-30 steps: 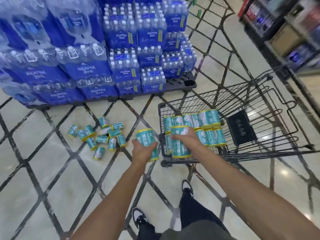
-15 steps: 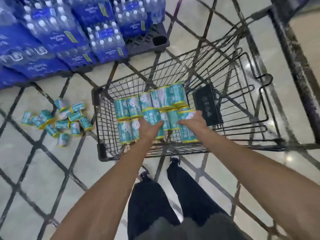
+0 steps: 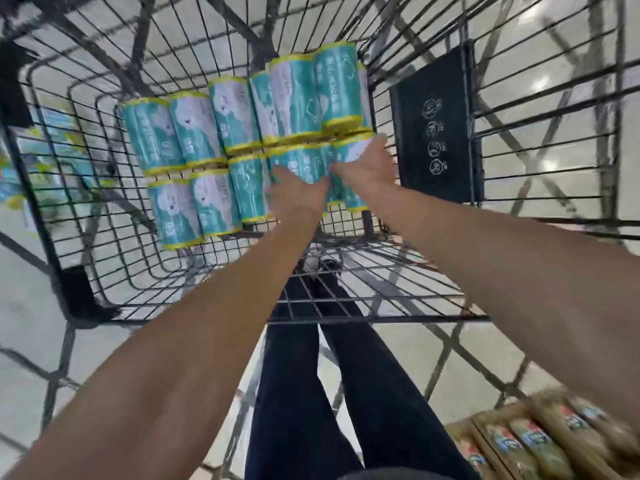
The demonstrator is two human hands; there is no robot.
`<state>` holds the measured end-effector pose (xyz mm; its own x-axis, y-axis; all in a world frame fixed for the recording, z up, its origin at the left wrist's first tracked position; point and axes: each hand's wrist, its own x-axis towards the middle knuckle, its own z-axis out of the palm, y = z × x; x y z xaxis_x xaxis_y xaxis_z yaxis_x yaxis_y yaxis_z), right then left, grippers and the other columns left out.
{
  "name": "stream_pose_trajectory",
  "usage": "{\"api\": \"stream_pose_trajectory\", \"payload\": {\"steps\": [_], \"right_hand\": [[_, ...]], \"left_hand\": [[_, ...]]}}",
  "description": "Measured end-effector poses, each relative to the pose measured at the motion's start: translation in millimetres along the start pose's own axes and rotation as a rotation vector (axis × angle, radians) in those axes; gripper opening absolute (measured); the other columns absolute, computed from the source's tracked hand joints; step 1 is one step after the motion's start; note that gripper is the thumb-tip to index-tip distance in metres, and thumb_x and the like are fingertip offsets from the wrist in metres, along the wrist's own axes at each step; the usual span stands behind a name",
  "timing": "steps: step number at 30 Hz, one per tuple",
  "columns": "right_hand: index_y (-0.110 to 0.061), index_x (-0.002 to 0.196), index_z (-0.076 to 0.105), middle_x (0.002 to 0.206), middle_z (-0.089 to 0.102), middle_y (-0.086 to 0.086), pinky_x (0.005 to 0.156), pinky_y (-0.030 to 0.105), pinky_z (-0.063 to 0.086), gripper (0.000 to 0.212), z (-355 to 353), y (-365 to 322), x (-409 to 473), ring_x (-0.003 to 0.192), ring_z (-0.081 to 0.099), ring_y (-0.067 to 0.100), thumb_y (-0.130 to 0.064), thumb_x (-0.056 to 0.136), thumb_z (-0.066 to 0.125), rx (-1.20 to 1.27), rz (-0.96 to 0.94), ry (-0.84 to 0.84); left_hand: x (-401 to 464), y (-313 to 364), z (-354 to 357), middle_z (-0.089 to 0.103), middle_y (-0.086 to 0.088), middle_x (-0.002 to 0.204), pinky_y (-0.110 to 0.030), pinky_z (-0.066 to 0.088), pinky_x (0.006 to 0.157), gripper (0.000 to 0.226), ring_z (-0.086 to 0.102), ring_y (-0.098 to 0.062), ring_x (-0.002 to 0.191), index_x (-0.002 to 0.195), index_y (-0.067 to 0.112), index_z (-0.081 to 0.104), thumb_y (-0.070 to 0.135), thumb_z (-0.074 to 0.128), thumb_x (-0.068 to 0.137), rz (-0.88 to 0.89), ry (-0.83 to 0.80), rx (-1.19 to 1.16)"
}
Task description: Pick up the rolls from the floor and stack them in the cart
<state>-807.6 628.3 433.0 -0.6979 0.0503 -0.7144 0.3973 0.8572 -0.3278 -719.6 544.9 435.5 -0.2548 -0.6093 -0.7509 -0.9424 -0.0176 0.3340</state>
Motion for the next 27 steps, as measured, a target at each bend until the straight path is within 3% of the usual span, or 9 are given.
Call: {"api": "stream_pose_trajectory", "payload": {"steps": [3, 7, 11, 16, 18, 21, 24, 27], "right_hand": [[-0.014, 0.146, 0.034, 0.137, 0.054, 0.013, 0.093, 0.036, 0.05, 0.103, 2.4, -0.3, 5.9, 0.123, 0.058, 0.033, -0.046, 0.065, 0.09, -0.021, -0.009, 0.015], [-0.014, 0.137, 0.045, 0.131, 0.059, 0.012, 0.098, 0.042, 0.052, 0.091, 3.5, 5.2, 2.3, 0.12, 0.06, 0.033, -0.042, 0.064, 0.091, 0.051, -0.011, 0.042], [-0.014, 0.138, 0.044, 0.128, 0.061, 0.008, 0.085, 0.029, 0.048, 0.073, -4.6, 15.9, -9.0, 0.108, 0.064, 0.025, -0.035, 0.079, 0.08, 0.19, -0.016, 0.078], [-0.016, 0.138, 0.049, 0.129, 0.059, 0.008, 0.083, 0.029, 0.042, 0.046, -38.1, 13.9, -55.1, 0.11, 0.058, 0.023, -0.025, 0.096, 0.064, 0.108, -0.139, 0.096], [-0.014, 0.138, 0.05, 0.133, 0.056, 0.01, 0.087, 0.034, 0.045, 0.042, -53.6, 12.5, -86.1, 0.112, 0.057, 0.024, -0.026, 0.1, 0.06, 0.038, -0.217, 0.072], [-0.011, 0.144, 0.047, 0.144, 0.053, 0.013, 0.108, 0.041, 0.043, 0.048, -72.4, 1.4, -141.9, 0.131, 0.052, 0.031, -0.031, 0.101, 0.056, -0.133, -0.405, 0.005], [-0.012, 0.144, 0.047, 0.138, 0.054, 0.016, 0.1, 0.045, 0.046, 0.05, -80.8, -34.3, -202.8, 0.125, 0.055, 0.036, -0.037, 0.101, 0.053, -0.324, -0.596, -0.07], [-0.01, 0.146, 0.045, 0.14, 0.051, 0.017, 0.102, 0.044, 0.043, 0.053, -74.6, -80.9, -264.6, 0.129, 0.049, 0.036, -0.038, 0.102, 0.053, -0.533, -0.835, -0.116]], "left_hand": [[-4.0, 10.7, 6.5, 0.039, -0.024, 0.149, -0.05, 0.045, 0.104, 0.106, 0.043, -0.04, 0.135, 0.157, 0.01, 0.009, 0.055, 0.07, 0.084, -0.027, 0.013, -0.029], [-6.4, 12.3, 8.1, 0.031, -0.024, 0.151, -0.052, 0.041, 0.107, 0.089, 0.04, -0.043, 0.136, 0.157, 0.016, 0.011, 0.047, 0.063, 0.092, 0.036, -0.005, -0.041], [-9.6, 10.5, 0.5, 0.026, -0.024, 0.154, -0.052, 0.036, 0.113, 0.085, 0.035, -0.043, 0.14, 0.158, 0.013, 0.012, 0.043, 0.06, 0.095, 0.117, -0.02, 0.0], [-38.5, -4.7, -40.6, 0.028, -0.021, 0.156, -0.052, 0.036, 0.114, 0.077, 0.034, -0.04, 0.142, 0.158, 0.01, 0.018, 0.036, 0.056, 0.098, 0.125, -0.044, 0.043], [-62.1, -12.7, -70.1, 0.032, -0.022, 0.153, -0.049, 0.036, 0.113, 0.073, 0.038, -0.04, 0.139, 0.157, 0.007, 0.021, 0.036, 0.054, 0.1, 0.171, -0.014, 0.089], [-110.5, -20.5, -128.5, 0.039, -0.022, 0.147, -0.047, 0.039, 0.108, 0.063, 0.044, -0.039, 0.131, 0.152, 0.002, 0.029, 0.033, 0.051, 0.102, 0.223, 0.054, 0.132], [-149.5, -27.5, -196.3, 0.048, -0.021, 0.135, -0.05, 0.043, 0.103, 0.061, 0.048, -0.04, 0.124, 0.148, 0.005, 0.035, 0.034, 0.055, 0.098, 0.226, 0.183, 0.059], [-180.9, -41.2, -264.6, 0.051, -0.021, 0.131, -0.048, 0.044, 0.101, 0.055, 0.051, -0.039, 0.12, 0.143, 0.003, 0.043, 0.032, 0.054, 0.097, 0.311, 0.322, 0.11]]}}
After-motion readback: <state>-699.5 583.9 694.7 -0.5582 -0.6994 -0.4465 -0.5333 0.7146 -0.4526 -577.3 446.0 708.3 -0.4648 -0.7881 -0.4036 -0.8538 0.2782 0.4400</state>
